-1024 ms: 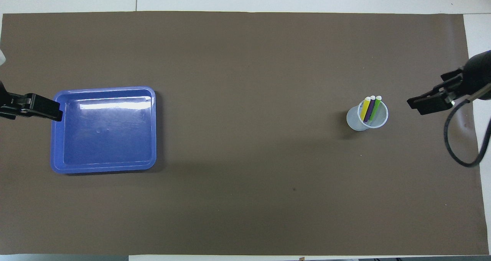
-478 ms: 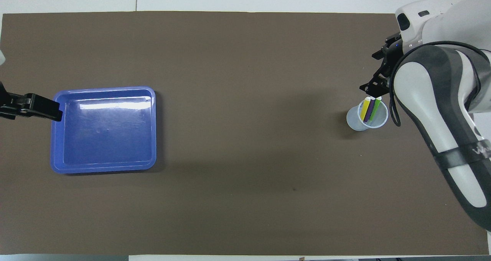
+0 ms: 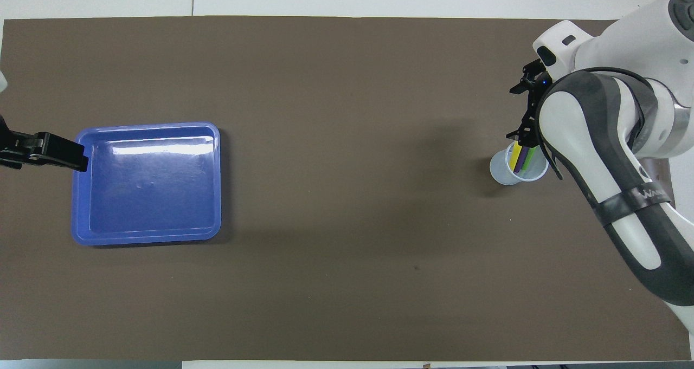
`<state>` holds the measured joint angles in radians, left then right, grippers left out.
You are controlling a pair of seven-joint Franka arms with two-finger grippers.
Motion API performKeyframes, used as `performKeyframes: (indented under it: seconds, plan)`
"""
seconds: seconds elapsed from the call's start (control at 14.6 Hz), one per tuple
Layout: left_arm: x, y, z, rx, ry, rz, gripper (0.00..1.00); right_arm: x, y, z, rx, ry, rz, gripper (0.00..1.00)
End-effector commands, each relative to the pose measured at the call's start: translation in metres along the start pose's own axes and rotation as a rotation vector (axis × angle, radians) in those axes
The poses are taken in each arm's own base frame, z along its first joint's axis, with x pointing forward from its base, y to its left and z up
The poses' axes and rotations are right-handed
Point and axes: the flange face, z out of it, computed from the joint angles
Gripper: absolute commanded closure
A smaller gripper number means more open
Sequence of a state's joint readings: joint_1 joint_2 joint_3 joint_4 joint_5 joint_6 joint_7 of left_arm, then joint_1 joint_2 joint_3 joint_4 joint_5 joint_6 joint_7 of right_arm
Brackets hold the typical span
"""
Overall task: Right arm passes pens to left for tray arrangement
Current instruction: 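Grasp the yellow pen from the white cup with the right gripper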
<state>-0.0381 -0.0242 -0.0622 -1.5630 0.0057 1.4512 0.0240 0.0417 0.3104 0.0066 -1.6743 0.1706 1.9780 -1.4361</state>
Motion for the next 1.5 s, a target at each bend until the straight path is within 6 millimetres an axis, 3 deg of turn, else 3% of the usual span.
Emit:
performKeyframes:
  seconds: [0.0, 1.02, 1.43]
  plan:
    - [-0.006, 0.0, -0.004, -0.01, -0.003, -0.002, 0.0, -0.032, -0.021, 0.015, -0.003, 0.027, -0.026, 0.01]
    - [-0.005, 0.003, -0.004, -0.009, 0.002, 0.001, 0.0, -0.04, -0.049, 0.044, 0.022, 0.055, 0.015, 0.23]
    - [-0.005, 0.003, -0.004, -0.009, 0.005, 0.001, 0.0, -0.041, -0.047, 0.039, 0.021, 0.058, 0.019, 0.29]
